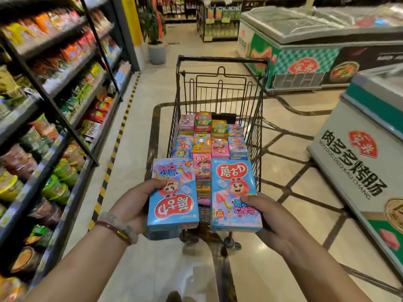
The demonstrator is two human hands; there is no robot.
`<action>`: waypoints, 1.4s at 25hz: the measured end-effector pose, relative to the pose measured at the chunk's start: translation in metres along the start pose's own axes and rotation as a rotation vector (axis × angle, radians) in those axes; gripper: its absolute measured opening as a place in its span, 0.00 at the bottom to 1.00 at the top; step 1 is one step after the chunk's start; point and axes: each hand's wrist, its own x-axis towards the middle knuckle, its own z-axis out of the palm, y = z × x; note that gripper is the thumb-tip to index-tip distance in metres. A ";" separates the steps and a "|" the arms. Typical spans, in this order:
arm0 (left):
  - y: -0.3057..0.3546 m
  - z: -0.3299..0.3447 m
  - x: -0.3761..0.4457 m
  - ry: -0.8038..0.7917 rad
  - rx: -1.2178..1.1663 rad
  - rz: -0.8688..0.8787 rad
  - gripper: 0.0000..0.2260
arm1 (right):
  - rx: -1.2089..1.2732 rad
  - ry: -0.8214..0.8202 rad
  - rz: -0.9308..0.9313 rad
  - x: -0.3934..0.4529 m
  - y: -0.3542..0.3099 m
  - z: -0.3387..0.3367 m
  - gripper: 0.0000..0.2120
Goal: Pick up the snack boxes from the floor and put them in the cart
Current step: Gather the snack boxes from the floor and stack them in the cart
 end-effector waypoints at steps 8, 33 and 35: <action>0.049 -0.004 0.092 -0.041 -0.004 -0.049 0.09 | -0.008 0.040 0.012 0.077 -0.039 0.021 0.06; 0.143 0.013 0.388 0.139 0.179 -0.024 0.07 | -0.058 0.221 0.053 0.383 -0.107 0.029 0.07; 0.136 0.016 0.415 0.235 0.270 0.021 0.03 | -0.096 0.265 0.070 0.410 -0.109 0.023 0.04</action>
